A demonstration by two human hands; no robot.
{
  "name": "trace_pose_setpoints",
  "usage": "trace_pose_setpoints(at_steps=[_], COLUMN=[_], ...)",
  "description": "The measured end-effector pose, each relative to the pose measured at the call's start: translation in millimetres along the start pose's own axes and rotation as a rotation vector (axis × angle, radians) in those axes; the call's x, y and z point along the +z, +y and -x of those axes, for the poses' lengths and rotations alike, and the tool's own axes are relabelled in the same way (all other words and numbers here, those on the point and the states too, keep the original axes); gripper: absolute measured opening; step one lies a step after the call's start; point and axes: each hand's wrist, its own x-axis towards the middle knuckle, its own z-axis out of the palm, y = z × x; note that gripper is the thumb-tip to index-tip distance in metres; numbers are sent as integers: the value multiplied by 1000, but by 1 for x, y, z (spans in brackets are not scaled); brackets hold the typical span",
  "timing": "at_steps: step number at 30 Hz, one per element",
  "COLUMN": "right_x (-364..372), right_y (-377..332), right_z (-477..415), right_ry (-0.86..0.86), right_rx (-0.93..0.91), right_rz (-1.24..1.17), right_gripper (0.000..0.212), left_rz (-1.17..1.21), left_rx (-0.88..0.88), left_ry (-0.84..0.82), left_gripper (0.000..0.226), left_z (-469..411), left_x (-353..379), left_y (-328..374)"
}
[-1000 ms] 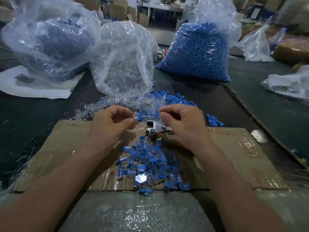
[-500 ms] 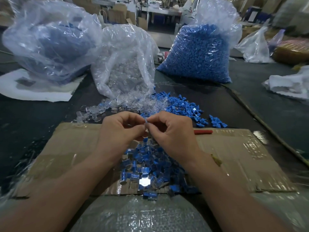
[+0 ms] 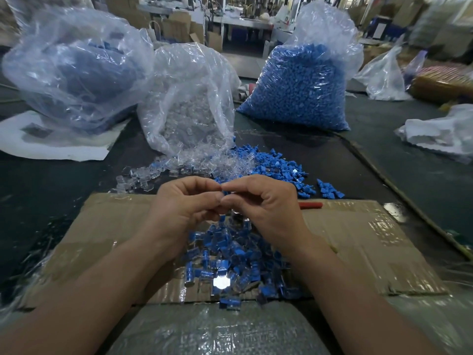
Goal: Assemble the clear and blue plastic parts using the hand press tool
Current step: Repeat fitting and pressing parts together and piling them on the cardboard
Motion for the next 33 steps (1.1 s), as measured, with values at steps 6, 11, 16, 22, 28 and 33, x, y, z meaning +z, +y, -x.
trace_pose_setpoints(at_steps=[6, 11, 16, 22, 28, 33], right_x=[-2, -2, -4, -4, -5, -3], right_y=[1, 4, 5, 3, 1, -1], right_z=[0, 0, 1, 1, 1, 1], right_ry=[-108, -90, -59, -58, -76, -90], right_rx=[38, 11, -27, -53, -69, -136], right_rz=[-10, 46, 70, 89, 99, 158], right_gripper=[30, 26, 23, 22, 23, 22], left_rz=[-57, -52, 7, -70, -73, -114], left_rx=[-65, -104, -98, -67, -69, -58], left_ry=[20, -27, -74, -92, -65, -42], left_gripper=[8, 14, 15, 13, 7, 6], left_z=[-3, -4, -6, -4, -4, -5], left_x=[-4, -5, -8, -8, -6, -6], left_y=[1, -1, -1, 0, -1, -3])
